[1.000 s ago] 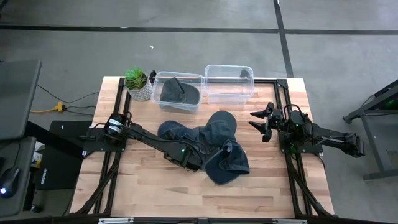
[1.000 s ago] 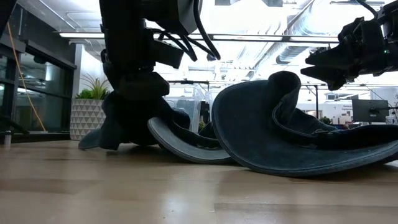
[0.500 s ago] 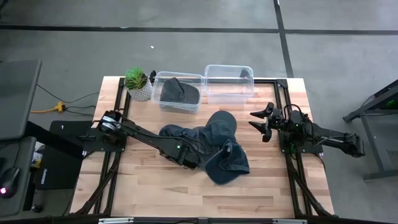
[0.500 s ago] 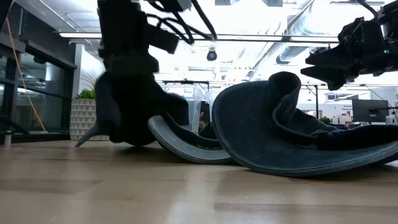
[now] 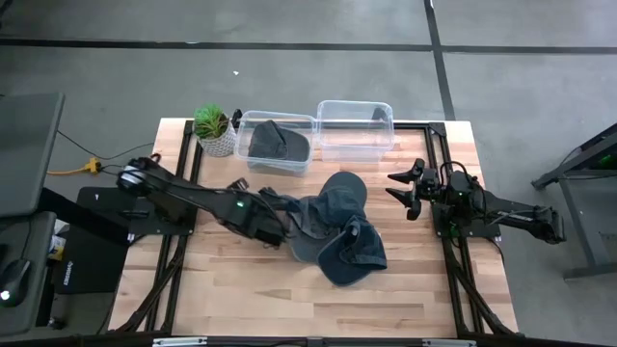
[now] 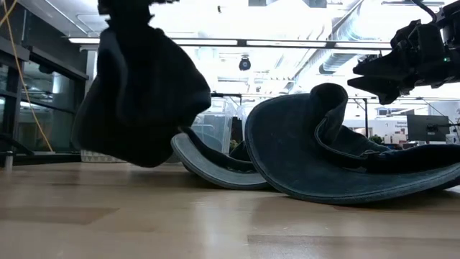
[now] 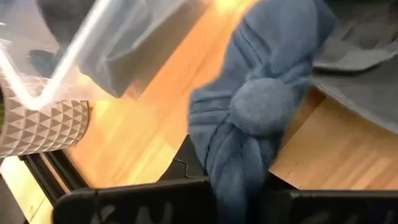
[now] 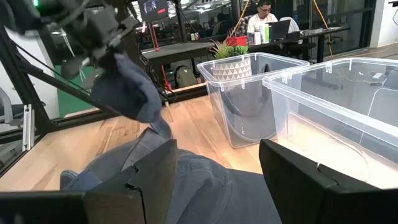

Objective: Pick & Place hat
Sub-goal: Put the middle left blue cap into the right transparent bin

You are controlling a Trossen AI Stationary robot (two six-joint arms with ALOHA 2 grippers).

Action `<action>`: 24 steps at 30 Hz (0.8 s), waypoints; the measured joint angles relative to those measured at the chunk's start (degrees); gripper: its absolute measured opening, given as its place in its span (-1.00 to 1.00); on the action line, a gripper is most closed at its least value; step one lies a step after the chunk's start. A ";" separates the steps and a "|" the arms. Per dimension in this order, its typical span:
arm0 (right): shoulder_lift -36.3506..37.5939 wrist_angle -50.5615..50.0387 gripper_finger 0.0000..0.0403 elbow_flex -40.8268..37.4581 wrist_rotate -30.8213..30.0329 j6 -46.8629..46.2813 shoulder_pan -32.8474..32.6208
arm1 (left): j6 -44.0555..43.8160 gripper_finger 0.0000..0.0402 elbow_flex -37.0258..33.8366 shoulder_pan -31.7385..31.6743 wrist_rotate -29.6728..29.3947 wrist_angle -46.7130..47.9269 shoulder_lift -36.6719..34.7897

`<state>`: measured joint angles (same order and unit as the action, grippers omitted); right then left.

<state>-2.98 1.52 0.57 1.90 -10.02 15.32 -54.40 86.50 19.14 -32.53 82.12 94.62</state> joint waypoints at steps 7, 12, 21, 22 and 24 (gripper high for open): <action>0.01 0.06 0.10 -0.01 0.01 0.00 0.00 | -1.03 -1.00 0.00 -0.04 -1.58 0.47 -8.03; 0.00 0.11 0.10 -0.01 -0.01 0.00 0.00 | -3.91 -1.00 0.00 -0.04 -2.32 0.24 -11.83; 0.00 0.17 0.10 -0.01 0.01 0.00 0.01 | -6.70 -1.00 0.02 -0.04 0.37 1.77 -12.61; 0.00 0.17 0.10 -0.01 0.01 0.00 0.01 | -7.33 -1.00 0.02 -0.04 0.47 1.98 -12.23; 0.00 0.17 0.10 -0.01 0.01 0.00 0.02 | -9.00 -1.00 -0.02 -0.01 0.51 2.30 -11.81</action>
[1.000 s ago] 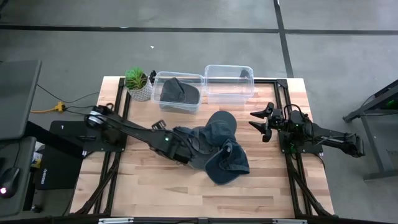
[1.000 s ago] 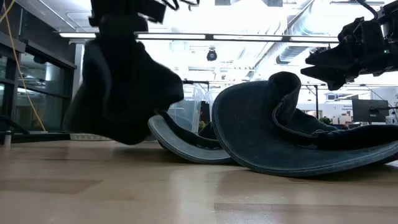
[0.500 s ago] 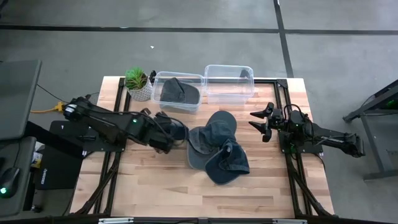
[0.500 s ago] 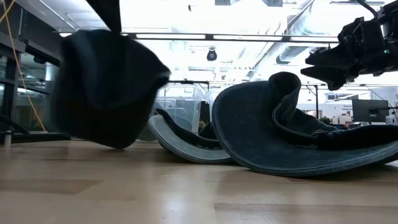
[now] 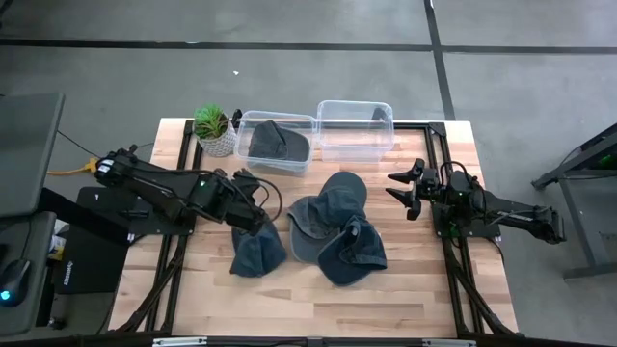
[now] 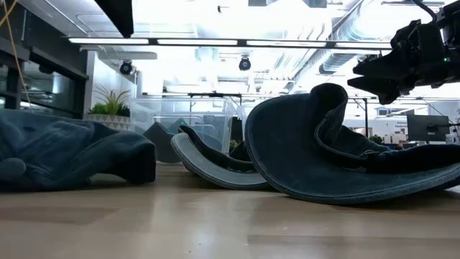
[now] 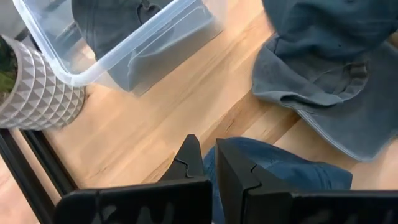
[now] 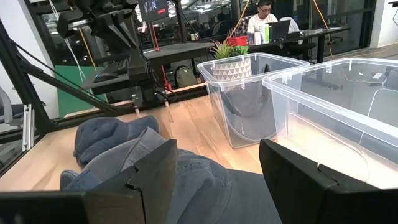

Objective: Pick & Place hat
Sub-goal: Put the middle left blue cap into the right transparent bin

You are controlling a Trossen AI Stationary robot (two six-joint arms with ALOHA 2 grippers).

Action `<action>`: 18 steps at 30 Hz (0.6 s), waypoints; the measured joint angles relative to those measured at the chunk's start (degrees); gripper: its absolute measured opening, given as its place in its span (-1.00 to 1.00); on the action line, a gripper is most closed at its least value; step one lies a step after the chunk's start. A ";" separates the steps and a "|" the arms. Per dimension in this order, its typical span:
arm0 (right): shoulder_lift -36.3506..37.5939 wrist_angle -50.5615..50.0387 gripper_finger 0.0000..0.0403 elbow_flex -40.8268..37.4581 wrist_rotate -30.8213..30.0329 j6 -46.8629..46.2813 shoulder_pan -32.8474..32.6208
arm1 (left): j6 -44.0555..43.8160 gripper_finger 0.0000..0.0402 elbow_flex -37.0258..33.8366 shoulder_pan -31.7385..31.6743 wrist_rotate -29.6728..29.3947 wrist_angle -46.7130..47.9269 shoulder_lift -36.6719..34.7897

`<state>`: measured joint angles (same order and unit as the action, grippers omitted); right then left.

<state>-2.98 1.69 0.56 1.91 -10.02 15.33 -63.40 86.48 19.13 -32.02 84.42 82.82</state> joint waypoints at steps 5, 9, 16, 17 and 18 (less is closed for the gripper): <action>0.00 0.09 0.10 0.00 -0.24 0.00 -0.01 | -1.34 -1.00 0.02 0.01 1.51 0.53 -0.11; 0.00 0.11 0.10 0.00 -0.28 0.00 0.00 | -1.48 -1.00 0.02 0.01 2.12 2.02 -0.08; 0.00 0.12 0.10 0.00 -1.33 -4.78 -0.02 | -1.63 -1.00 0.02 0.08 2.78 4.05 -0.08; 0.00 0.19 0.10 0.00 -2.41 -7.55 0.00 | -1.65 -1.00 0.02 0.38 2.72 4.63 -0.08; 0.00 0.31 0.10 0.00 -3.30 -10.58 0.00 | -1.67 -1.00 0.02 0.84 2.55 5.04 -0.08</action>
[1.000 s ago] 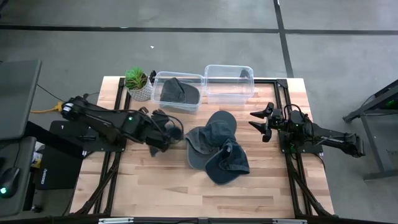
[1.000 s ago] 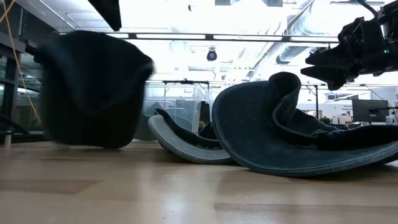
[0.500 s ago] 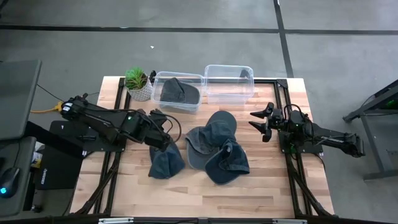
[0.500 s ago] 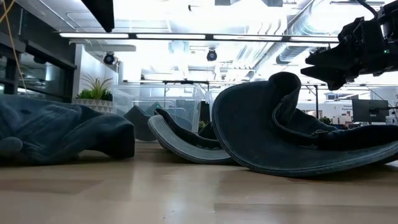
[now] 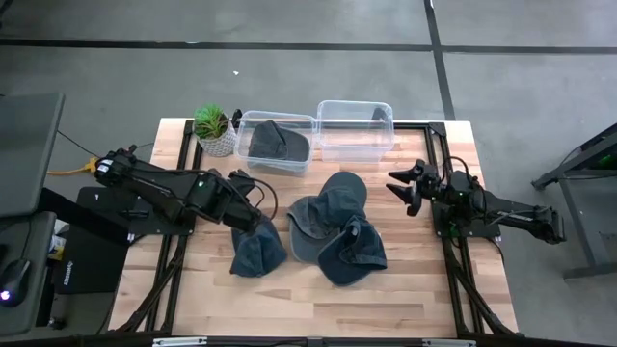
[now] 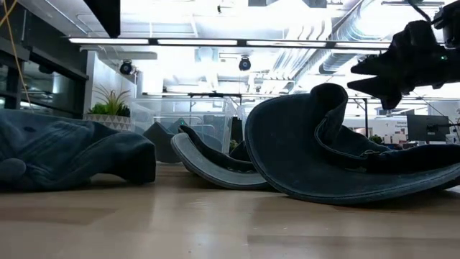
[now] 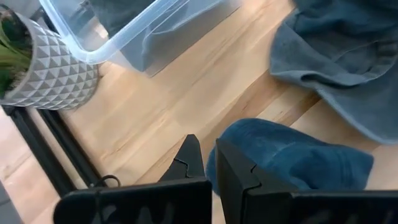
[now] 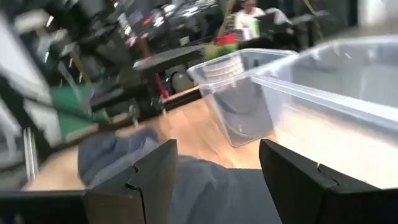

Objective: Pick & Place hat
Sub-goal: Put the middle left blue cap into the right transparent bin

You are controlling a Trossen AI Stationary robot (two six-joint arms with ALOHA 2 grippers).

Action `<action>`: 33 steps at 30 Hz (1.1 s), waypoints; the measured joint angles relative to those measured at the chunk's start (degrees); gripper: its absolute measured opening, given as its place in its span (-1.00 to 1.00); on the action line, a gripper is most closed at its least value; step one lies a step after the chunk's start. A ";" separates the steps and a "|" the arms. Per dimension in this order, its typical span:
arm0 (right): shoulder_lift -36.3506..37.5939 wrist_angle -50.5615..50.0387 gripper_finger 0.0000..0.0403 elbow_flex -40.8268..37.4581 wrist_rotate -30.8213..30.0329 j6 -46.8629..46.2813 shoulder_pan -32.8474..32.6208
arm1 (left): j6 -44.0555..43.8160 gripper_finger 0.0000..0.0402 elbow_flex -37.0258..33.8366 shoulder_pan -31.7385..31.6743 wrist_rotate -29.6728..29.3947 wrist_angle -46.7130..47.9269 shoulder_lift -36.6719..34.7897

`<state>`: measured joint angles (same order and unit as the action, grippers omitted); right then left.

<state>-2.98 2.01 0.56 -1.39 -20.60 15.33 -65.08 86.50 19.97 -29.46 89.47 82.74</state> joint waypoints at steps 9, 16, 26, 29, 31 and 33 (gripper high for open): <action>0.01 0.50 0.10 0.00 2.16 -11.48 0.00 | -6.54 -1.00 -4.90 7.93 0.87 0.57 -0.02; 0.02 5.47 0.10 0.02 5.87 -11.54 0.00 | -27.37 -1.00 -12.55 17.43 3.26 0.48 -0.39; 0.02 5.79 0.10 0.02 6.08 -12.43 -0.01 | -52.03 -1.00 -31.14 24.29 -4.35 -8.50 -14.27; 0.02 5.79 0.10 0.02 6.28 -12.43 -0.02 | -52.39 -0.96 -38.34 24.30 -3.90 -14.36 -22.20; 0.02 5.76 0.10 0.02 6.28 -12.44 -0.02 | -52.34 -0.88 -42.87 24.30 -3.98 -18.64 -27.49; 0.02 5.62 0.10 0.02 6.28 -12.44 -0.02 | -51.83 -0.74 -47.00 24.28 -4.01 -22.85 -32.40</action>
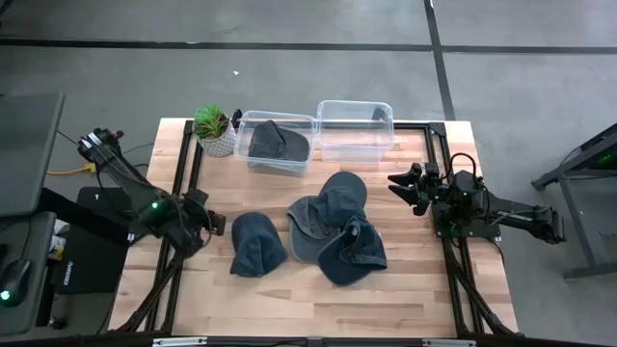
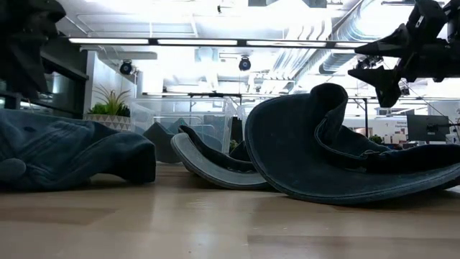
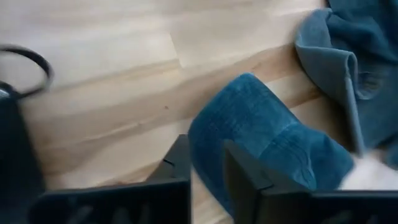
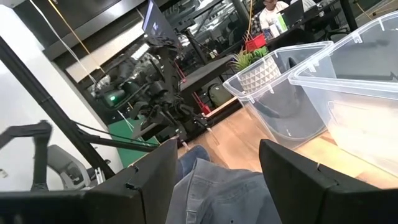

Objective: Pick & Place hat
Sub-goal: Put the middle left blue cap into the right transparent bin

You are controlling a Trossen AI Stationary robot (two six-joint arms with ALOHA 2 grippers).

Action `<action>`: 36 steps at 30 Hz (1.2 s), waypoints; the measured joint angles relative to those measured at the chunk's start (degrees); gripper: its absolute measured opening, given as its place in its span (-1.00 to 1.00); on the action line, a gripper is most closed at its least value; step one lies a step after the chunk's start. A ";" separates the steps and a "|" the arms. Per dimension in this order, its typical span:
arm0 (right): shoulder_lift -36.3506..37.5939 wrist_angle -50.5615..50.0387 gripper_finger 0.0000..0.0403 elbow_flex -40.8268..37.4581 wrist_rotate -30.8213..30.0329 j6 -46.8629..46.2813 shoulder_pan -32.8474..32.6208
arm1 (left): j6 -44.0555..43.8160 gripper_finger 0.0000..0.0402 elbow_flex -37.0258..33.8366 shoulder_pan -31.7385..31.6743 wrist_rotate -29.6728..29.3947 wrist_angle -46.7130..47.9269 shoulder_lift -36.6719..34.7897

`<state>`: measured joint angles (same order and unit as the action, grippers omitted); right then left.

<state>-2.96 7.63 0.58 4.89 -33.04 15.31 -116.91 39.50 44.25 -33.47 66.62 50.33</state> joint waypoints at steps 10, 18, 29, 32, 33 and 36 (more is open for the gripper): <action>-0.02 -1.19 0.10 0.00 -0.07 -0.04 0.00 | -3.67 0.20 -10.81 -0.02 3.22 -13.50 -10.43; -0.04 -1.82 0.10 0.00 -0.24 -0.55 0.01 | -9.72 0.39 -13.67 -0.04 5.69 -26.31 -6.60; -0.07 -2.24 0.10 0.00 -0.22 -0.57 0.00 | -6.71 0.39 -13.70 -0.02 7.23 -44.33 4.75; -0.07 -2.26 0.10 0.00 -0.22 -0.59 0.02 | -6.52 0.39 -13.70 -0.50 9.56 -47.23 8.89; -0.07 -2.26 0.10 0.00 -0.22 -0.58 0.00 | -5.99 0.40 -13.70 -0.89 11.02 -48.78 10.31; -0.07 -2.26 0.10 0.00 -0.22 -0.57 0.00 | -3.02 0.40 -13.70 -2.89 14.16 -53.44 14.16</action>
<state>-3.03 5.37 0.58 4.67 -33.61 15.31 -119.93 25.80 41.36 -19.32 13.18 64.49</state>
